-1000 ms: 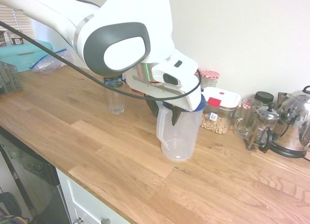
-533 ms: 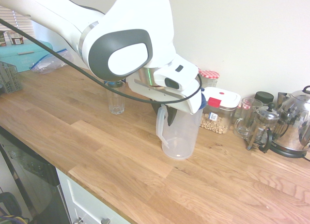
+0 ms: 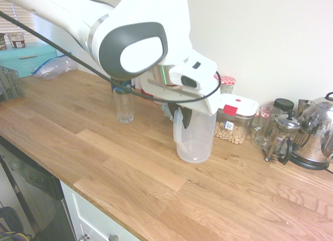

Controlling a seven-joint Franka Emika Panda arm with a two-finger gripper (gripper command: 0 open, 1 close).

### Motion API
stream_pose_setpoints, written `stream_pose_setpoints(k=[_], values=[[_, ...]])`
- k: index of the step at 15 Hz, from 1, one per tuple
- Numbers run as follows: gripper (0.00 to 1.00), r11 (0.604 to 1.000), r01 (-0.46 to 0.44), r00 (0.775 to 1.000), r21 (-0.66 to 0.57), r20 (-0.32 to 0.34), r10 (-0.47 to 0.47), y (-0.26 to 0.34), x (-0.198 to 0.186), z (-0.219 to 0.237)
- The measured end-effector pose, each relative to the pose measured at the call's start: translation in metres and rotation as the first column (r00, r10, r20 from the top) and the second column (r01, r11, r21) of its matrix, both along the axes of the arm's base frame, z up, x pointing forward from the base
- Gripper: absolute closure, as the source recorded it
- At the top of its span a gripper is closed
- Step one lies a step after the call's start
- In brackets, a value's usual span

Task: Pour me some water

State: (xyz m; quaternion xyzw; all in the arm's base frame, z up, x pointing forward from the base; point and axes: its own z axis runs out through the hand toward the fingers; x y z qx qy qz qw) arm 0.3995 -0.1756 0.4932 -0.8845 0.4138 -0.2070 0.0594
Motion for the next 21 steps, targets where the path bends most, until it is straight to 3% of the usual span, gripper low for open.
stream_pose_setpoints(k=[2,4,8,12,15,21], values=[[1.0,0.996,-0.086,0.996,-0.013,0.016,0.087,0.016,0.002,0.04],[1.0,0.978,-0.209,0.977,-0.028,0.027,0.21,0.042,0.009,0.078],[1.0,0.899,-0.435,0.9,-0.052,-0.053,0.432,0.093,0.027,0.097],[1.0,0.793,-0.608,0.782,-0.036,-0.205,0.589,0.15,0.053,0.095],[1.0,0.706,-0.707,0.675,-0.045,-0.341,0.654,0.198,0.093,0.075],[1.0,0.528,-0.846,0.453,-0.079,-0.627,0.633,0.235,0.128,0.057]])
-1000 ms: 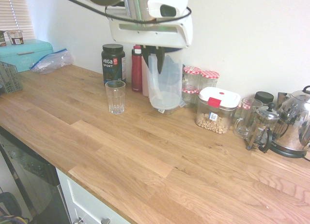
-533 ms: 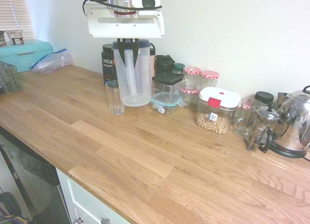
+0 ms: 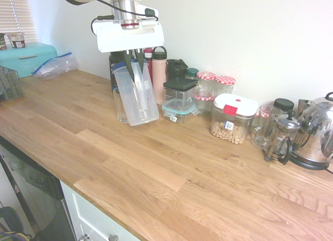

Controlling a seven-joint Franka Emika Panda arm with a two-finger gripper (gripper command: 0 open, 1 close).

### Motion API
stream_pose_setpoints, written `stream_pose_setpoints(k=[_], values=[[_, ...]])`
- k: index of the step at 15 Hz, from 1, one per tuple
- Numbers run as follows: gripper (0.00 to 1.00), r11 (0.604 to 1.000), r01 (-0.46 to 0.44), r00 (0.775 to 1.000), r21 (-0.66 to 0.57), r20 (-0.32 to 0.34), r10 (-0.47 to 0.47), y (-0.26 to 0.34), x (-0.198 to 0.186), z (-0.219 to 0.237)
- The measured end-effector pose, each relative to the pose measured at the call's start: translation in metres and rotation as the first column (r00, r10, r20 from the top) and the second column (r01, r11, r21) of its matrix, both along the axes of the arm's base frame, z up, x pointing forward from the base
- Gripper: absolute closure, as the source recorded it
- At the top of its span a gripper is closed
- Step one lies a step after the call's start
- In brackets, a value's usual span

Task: Pour me some water

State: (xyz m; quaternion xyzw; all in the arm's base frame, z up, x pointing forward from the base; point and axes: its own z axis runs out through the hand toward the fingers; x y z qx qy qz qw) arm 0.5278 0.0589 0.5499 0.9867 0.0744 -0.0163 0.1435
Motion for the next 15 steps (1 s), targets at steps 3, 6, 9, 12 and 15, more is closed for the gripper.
stream_pose_setpoints(k=[3,6,9,12,15], values=[[1.0,0.984,-0.11,0.993,-0.141,-0.05,0.104,0.023,0.0,-0.003],[1.0,0.959,-0.171,0.985,-0.224,-0.075,0.158,0.052,0.003,-0.019],[1.0,0.947,-0.167,0.985,-0.276,-0.087,0.148,0.062,0.013,-0.032],[1.0,0.945,-0.154,0.987,-0.287,-0.093,0.132,0.063,0.022,-0.031],[1.0,0.944,-0.15,0.987,-0.295,-0.095,0.127,0.062,0.022,-0.03]])
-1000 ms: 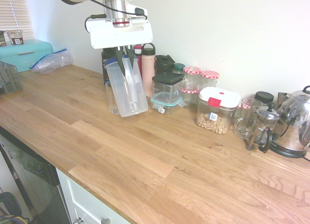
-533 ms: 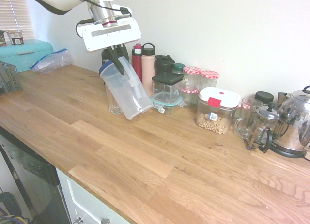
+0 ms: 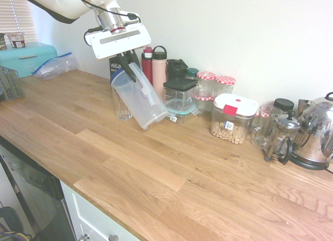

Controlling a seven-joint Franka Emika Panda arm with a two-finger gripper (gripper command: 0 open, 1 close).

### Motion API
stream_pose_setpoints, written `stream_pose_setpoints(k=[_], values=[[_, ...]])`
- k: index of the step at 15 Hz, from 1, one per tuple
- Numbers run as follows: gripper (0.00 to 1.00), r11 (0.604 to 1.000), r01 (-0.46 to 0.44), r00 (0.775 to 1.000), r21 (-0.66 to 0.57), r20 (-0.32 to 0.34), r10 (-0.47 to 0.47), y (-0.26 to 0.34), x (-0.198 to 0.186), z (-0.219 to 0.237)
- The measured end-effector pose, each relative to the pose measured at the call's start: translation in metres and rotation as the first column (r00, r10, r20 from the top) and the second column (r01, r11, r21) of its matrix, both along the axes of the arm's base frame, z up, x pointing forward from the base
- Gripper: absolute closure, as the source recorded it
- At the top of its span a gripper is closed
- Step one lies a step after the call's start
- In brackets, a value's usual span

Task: Pour me some water

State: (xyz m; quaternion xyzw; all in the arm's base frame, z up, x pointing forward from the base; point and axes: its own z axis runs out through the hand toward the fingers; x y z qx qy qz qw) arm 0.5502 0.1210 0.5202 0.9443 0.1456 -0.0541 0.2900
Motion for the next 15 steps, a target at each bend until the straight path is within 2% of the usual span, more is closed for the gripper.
stream_pose_setpoints(k=[6,9,12,15], values=[[1.0,1.0,-0.002,1.0,-0.016,-0.001,0.002,0.002,0.003,0.002],[1.0,0.996,0.041,0.998,0.076,0.033,-0.044,-0.01,-0.004,0.026],[1.0,0.961,0.12,0.986,0.251,0.08,-0.144,-0.056,-0.04,0.078],[1.0,0.886,0.199,0.956,0.418,0.117,-0.271,-0.124,-0.084,0.117]])
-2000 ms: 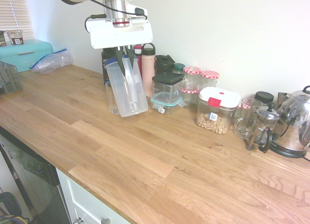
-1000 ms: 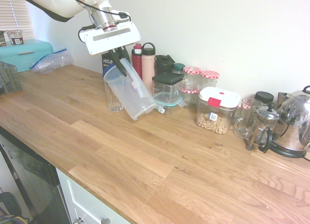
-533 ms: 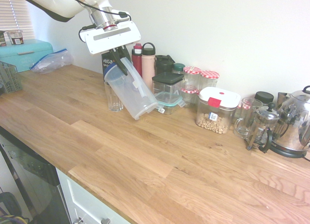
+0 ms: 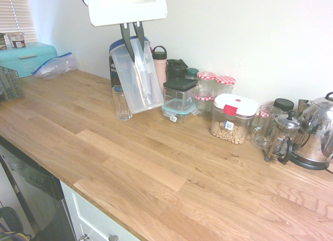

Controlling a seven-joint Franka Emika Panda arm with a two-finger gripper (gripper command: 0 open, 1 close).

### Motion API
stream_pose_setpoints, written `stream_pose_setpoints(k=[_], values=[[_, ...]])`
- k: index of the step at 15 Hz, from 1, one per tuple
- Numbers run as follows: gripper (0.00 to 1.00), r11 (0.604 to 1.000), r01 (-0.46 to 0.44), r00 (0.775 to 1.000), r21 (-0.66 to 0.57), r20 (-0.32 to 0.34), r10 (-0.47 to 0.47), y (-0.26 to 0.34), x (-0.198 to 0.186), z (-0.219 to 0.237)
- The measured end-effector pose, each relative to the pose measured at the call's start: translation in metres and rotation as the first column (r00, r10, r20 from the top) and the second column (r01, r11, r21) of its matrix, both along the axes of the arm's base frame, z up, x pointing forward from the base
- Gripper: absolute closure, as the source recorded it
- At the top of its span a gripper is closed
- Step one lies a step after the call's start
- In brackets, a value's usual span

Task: Pour me some water

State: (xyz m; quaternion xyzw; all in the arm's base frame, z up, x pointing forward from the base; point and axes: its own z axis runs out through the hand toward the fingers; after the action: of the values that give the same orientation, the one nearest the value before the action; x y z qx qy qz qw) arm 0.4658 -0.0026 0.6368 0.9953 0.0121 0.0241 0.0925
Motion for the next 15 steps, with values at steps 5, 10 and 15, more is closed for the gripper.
stream_pose_setpoints(k=[5,10,15], values=[[1.0,0.958,0.224,0.966,0.177,0.09,-0.243,-0.053,0.003,-0.043],[1.0,0.854,0.426,0.868,0.299,0.13,-0.479,-0.117,-0.065,-0.076],[1.0,0.706,0.551,0.697,0.445,0.22,-0.683,-0.159,-0.068,-0.127]])
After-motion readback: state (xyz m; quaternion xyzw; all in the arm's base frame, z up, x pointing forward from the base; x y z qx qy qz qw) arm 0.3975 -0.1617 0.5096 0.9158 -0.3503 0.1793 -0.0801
